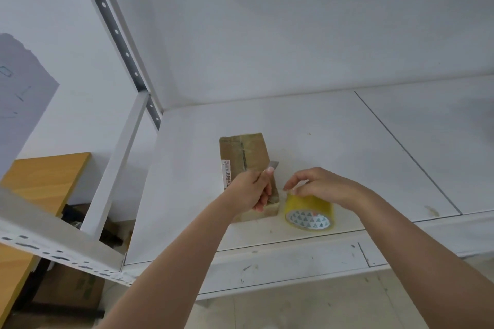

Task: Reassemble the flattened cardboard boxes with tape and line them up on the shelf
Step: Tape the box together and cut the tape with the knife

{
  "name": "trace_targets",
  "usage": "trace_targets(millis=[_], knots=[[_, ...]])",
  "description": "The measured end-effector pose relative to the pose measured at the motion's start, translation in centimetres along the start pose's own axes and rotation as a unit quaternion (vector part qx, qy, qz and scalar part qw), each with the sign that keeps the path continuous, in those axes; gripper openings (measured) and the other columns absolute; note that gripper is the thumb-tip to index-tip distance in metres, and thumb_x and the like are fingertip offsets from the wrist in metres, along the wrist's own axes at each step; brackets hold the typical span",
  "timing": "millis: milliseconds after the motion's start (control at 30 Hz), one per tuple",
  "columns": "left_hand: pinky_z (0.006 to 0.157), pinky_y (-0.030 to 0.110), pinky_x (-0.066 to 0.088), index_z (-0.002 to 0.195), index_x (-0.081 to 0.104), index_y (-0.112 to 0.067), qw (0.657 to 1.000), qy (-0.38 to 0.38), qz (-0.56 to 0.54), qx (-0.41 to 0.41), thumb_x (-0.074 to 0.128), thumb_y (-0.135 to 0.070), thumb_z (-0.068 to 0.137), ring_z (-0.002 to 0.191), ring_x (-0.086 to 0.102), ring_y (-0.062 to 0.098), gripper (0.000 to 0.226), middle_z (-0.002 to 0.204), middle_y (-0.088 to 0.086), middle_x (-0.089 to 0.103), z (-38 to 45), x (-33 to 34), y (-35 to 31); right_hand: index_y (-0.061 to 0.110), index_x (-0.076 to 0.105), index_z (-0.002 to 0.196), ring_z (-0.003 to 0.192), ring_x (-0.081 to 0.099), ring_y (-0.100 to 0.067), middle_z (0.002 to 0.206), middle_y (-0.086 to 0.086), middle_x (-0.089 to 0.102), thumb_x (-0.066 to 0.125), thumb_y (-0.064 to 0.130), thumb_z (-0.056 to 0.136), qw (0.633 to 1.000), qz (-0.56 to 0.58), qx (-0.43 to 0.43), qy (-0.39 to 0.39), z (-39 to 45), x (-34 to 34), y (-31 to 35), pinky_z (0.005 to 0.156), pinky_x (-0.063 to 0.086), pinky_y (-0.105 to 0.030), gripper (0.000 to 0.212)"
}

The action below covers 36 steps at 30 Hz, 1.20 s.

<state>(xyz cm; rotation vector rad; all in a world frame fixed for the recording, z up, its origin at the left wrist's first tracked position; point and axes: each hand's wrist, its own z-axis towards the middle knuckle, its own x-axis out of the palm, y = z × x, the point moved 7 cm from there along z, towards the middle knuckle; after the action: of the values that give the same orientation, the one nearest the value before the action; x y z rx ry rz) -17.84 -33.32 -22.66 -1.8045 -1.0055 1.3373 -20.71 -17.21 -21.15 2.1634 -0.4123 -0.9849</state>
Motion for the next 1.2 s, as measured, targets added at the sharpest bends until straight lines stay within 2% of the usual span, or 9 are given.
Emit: trace_targets(millis=[100,200,267,333,567,833,933,1067,1200], knots=[[0.042,0.014,0.04,0.071,0.053,-0.014,0.999,-0.005,0.038,0.019,0.031,-0.046,0.104,0.035,0.05,0.008,0.051,0.043,-0.007,0.055,0.1,0.1,-0.2,0.039,0.066,0.099,0.095,0.064,-0.016,0.099,0.002,0.065,0.069,0.035,0.088,1.0,-0.022,-0.001,-0.002,-0.3,-0.5,-0.1,0.087,0.052,-0.034,0.013],[0.043,0.014,0.04,0.077,0.051,-0.016,0.997,-0.011,0.068,0.034,0.029,-0.047,0.104,0.035,0.048,0.007,0.047,0.044,-0.007,0.053,0.0,-0.1,-0.1,0.044,0.059,0.104,0.091,0.063,-0.009,0.097,0.015,0.057,0.067,0.053,0.083,0.975,-0.209,0.029,-0.065,-0.1,-1.4,-0.4,0.078,0.044,-0.031,0.025],[0.046,0.017,0.042,0.079,0.049,-0.018,0.996,-0.01,0.077,0.04,0.028,-0.053,0.102,0.037,0.049,0.009,0.047,0.045,-0.007,0.053,-0.1,-0.1,-0.2,0.042,0.058,0.101,0.063,0.065,-0.001,0.092,0.02,0.056,0.064,0.067,0.078,0.954,-0.281,0.058,-0.092,-0.2,-1.9,-0.6,0.068,0.04,-0.028,0.034],[0.053,0.02,0.045,0.075,0.047,-0.02,0.996,0.005,0.083,0.044,0.027,-0.06,0.098,0.042,0.052,0.01,0.051,0.046,-0.009,0.053,-0.5,0.1,-0.3,0.042,0.061,0.09,0.047,0.061,0.001,0.086,0.019,0.06,0.065,0.07,0.075,0.961,-0.257,0.053,-0.091,-0.3,-2.2,-0.8,0.063,0.04,-0.025,0.032],[0.077,0.028,0.046,0.069,0.048,-0.022,0.95,0.105,0.287,0.066,0.029,-0.048,0.103,0.054,0.055,0.002,0.048,0.065,-0.006,0.06,-1.6,0.9,-2.5,0.032,0.067,0.078,0.079,0.063,-0.009,0.082,0.01,0.066,0.07,0.041,0.084,0.986,-0.129,-0.004,-0.105,-0.3,-2.4,-1.3,0.08,0.051,-0.035,0.011],[0.09,0.039,0.047,0.086,0.053,-0.014,0.87,0.132,0.474,0.025,0.022,-0.04,0.107,0.093,0.057,0.024,0.046,0.065,-0.006,0.045,-0.7,2.8,-4.6,0.036,0.063,0.071,0.068,0.06,-0.001,0.075,0.015,0.065,0.07,0.045,0.079,0.973,-0.155,-0.007,-0.169,-1.1,-2.3,-0.5,0.058,0.042,-0.025,0.014],[0.079,0.032,0.046,0.084,0.055,-0.012,0.901,0.132,0.413,0.024,0.026,-0.037,0.107,0.077,0.06,0.019,0.044,0.067,-0.001,0.051,-0.7,2.3,-4.1,0.036,0.062,0.07,0.064,0.064,-0.004,0.076,0.016,0.065,0.067,0.042,0.082,0.973,-0.135,0.006,-0.185,-1.5,-2.9,-0.9,0.056,0.042,-0.024,0.014],[0.051,0.016,0.044,0.076,0.054,-0.015,0.981,0.128,0.139,-0.045,0.035,-0.031,0.106,0.046,0.054,0.004,0.039,0.064,-0.003,0.057,-0.7,0.5,-1.7,0.033,0.063,0.071,0.05,0.063,-0.005,0.069,0.015,0.066,0.067,0.043,0.083,0.975,-0.096,0.031,-0.197,-2.4,-3.9,-2.6,0.055,0.046,-0.025,0.016],[0.049,0.022,0.039,0.069,0.051,-0.023,0.984,0.024,0.16,-0.069,0.052,-0.052,0.095,0.046,0.048,0.004,0.038,0.059,-0.006,0.052,0.0,0.0,-1.3,0.032,0.064,0.073,0.054,0.064,-0.01,0.073,0.013,0.067,0.067,0.043,0.083,0.975,-0.067,0.038,-0.208,-2.7,-4.2,-3.3,0.063,0.053,-0.031,0.016]])
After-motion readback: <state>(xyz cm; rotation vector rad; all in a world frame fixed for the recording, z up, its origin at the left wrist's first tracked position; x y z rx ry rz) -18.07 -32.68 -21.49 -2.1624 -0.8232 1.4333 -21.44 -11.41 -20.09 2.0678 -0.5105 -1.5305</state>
